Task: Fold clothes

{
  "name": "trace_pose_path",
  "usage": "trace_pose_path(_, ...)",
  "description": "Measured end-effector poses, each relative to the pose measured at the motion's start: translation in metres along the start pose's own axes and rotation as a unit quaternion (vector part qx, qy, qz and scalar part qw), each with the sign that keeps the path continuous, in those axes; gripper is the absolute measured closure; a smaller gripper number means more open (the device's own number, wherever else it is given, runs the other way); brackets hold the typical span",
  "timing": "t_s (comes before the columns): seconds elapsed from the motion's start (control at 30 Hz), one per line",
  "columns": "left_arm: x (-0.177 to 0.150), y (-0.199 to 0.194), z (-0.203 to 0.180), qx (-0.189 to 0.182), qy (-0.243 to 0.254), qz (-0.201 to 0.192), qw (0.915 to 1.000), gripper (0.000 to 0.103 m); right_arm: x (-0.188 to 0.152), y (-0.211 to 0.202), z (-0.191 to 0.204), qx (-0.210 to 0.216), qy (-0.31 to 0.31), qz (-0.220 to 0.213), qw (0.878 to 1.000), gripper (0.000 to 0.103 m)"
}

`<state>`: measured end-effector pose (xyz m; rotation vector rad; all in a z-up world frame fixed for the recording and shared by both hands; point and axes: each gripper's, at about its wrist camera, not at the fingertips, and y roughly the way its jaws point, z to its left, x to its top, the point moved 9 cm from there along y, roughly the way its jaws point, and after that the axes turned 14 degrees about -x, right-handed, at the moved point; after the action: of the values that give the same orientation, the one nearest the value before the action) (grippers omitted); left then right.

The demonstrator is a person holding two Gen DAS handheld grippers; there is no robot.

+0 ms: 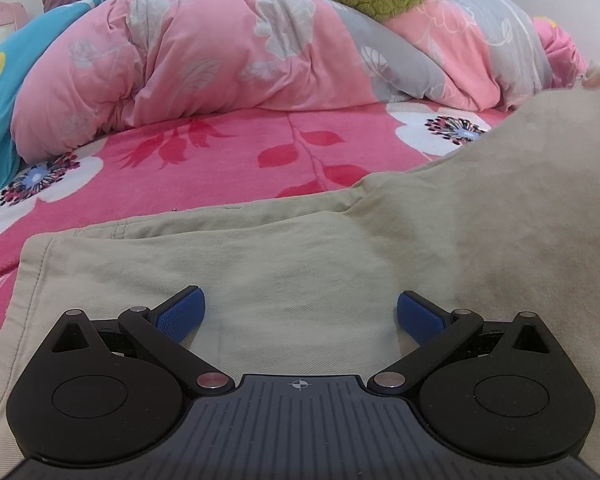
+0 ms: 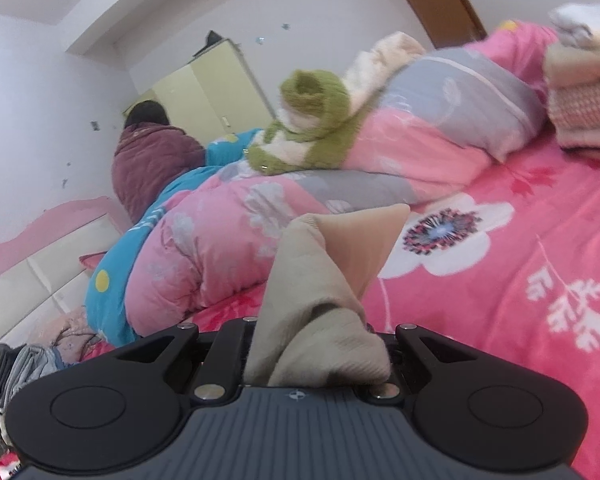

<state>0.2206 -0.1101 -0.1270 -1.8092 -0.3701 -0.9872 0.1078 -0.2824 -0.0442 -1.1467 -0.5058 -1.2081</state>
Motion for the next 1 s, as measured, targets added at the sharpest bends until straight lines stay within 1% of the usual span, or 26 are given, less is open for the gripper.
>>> trace_pose_path(0.13, 0.0, 0.0, 0.0, -0.002, 0.001, -0.001, 1.0, 0.0, -0.006, 0.003, -0.024, -0.016, 0.02, 0.024, 0.999, 0.09)
trace_pose_path(0.2, 0.0, -0.002, 0.001, -0.013, -0.002, -0.007, 0.9999, 0.0, -0.012, 0.005, -0.043, -0.034, 0.034, 0.05, 0.998, 0.087)
trace_pose_path(0.23, 0.001, -0.004, 0.002, -0.023, -0.005, -0.012, 0.9996, 0.0, -0.011, 0.001, -0.059, -0.055, 0.044, 0.057, 0.996, 0.085)
trace_pose_path(0.3, 0.002, -0.013, 0.005, -0.047, -0.018, -0.021, 0.9985, 0.0, -0.01, -0.006, -0.09, -0.097, 0.063, 0.071, 0.991, 0.067)
trace_pose_path(0.37, 0.005, -0.024, 0.01, -0.062, -0.029, -0.029, 0.9972, 0.0, -0.01, -0.014, -0.122, -0.139, 0.082, 0.084, 0.983, 0.064)
trace_pose_path(0.43, 0.012, -0.037, 0.015, -0.058, -0.027, -0.047, 0.9969, 0.0, -0.009, -0.023, -0.153, -0.18, 0.101, 0.097, 0.974, 0.063)
trace_pose_path(0.47, 0.017, -0.043, 0.018, -0.054, -0.027, -0.055, 0.9967, 0.0, -0.008, -0.027, -0.168, -0.2, 0.109, 0.1, 0.969, 0.063)
trace_pose_path(0.5, 0.021, -0.046, 0.022, -0.051, -0.027, -0.059, 0.9966, 0.0, 0.003, -0.034, -0.174, -0.212, 0.107, 0.081, 0.968, 0.063)
trace_pose_path(0.53, 0.026, -0.048, 0.026, -0.047, -0.027, -0.062, 0.9966, 0.0, 0.015, -0.038, -0.173, -0.214, 0.097, 0.061, 0.97, 0.063)
trace_pose_path(0.6, 0.033, -0.047, 0.037, -0.029, -0.026, -0.058, 0.9975, 0.0, 0.027, -0.03, -0.156, -0.186, 0.068, 0.053, 0.979, 0.064)
trace_pose_path(0.67, 0.033, -0.041, 0.048, -0.008, -0.026, -0.046, 0.9986, 0.0, 0.028, -0.007, -0.111, -0.124, 0.01, 0.06, 0.99, 0.066)
trace_pose_path(0.73, 0.026, -0.032, 0.06, 0.012, -0.03, -0.022, 0.9992, 0.001, 0.019, 0.017, -0.061, -0.064, -0.059, 0.073, 0.994, 0.069)
trace_pose_path(0.8, 0.017, -0.026, 0.071, 0.021, -0.04, -0.004, 0.999, 0.002, 0.003, 0.043, -0.012, -0.013, -0.121, 0.09, 0.988, 0.072)
trace_pose_path(0.83, 0.012, -0.023, 0.075, 0.02, -0.047, 0.0, 0.9987, 0.002, -0.006, 0.057, 0.011, 0.01, -0.151, 0.1, 0.983, 0.074)
trace_pose_path(0.87, 0.009, -0.022, 0.076, 0.017, -0.049, -0.001, 0.9987, 0.002, -0.017, 0.071, 0.03, 0.027, -0.18, 0.112, 0.977, 0.078)
trace_pose_path(0.93, 0.005, -0.024, 0.076, 0.016, -0.042, -0.004, 0.999, 0.0, -0.039, 0.103, 0.057, 0.041, -0.221, 0.148, 0.963, 0.081)
trace_pose_path(0.97, 0.004, -0.023, 0.075, 0.017, -0.037, -0.005, 0.9991, 0.0, -0.049, 0.12, 0.064, 0.041, -0.233, 0.17, 0.957, 0.083)
trace_pose_path(1.0, 0.003, -0.023, 0.075, 0.018, -0.033, -0.006, 0.9993, 0.0, -0.061, 0.139, 0.065, 0.03, -0.246, 0.191, 0.95, 0.083)
